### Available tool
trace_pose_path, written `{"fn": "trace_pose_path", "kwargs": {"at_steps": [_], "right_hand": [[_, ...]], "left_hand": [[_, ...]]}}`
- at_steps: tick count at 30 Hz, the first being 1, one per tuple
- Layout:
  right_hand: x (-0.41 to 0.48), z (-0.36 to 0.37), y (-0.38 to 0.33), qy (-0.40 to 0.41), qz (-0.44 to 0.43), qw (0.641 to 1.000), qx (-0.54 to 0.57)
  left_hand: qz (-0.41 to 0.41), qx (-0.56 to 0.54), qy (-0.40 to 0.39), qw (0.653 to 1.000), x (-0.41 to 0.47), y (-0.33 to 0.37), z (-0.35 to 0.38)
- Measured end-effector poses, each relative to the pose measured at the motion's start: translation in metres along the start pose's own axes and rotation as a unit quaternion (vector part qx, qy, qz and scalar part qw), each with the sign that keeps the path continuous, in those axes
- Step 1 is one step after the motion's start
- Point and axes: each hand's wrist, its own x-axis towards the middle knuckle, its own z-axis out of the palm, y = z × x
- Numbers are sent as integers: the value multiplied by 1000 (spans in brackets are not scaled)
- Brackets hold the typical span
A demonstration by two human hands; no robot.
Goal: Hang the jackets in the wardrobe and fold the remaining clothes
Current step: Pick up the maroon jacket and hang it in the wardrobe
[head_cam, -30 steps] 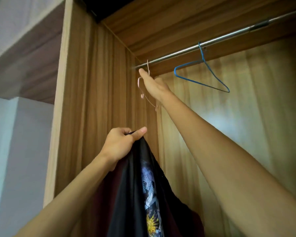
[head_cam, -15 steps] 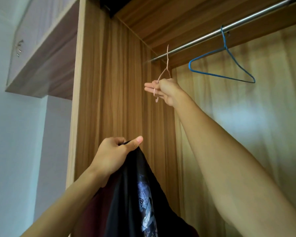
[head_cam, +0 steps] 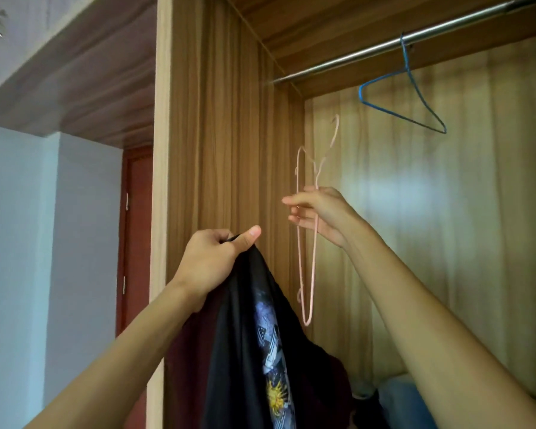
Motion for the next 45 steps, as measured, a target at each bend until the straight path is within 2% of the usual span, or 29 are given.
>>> {"fn": "trace_pose_path", "kwargs": {"at_steps": [5, 11, 19, 25, 31, 40, 45], "right_hand": [[-31, 0, 40, 167, 54, 975, -139], [-136, -4, 52, 222, 41, 951, -210], [-319, -12, 3, 120, 57, 961, -244], [-412, -17, -9, 83, 119, 950, -276], [-438, -21, 11, 32, 168, 945, -279], [-471, -41, -12, -45, 126, 912, -388], [-482, -43, 17, -48, 105, 916, -384]], "left_hand": [[-12, -19, -26, 999, -27, 0, -25], [-45, -38, -77, 995, -71, -13, -37], [-133, -20, -135, 982, -133, -61, -32], [-211, -32, -165, 963, -175, -64, -24], [-187, -38, -196, 962, -205, -40, -7], [-173, 14, -212, 962, -251, -8, 15], [-186, -11, -220, 957, -278, 9, 41]]}}
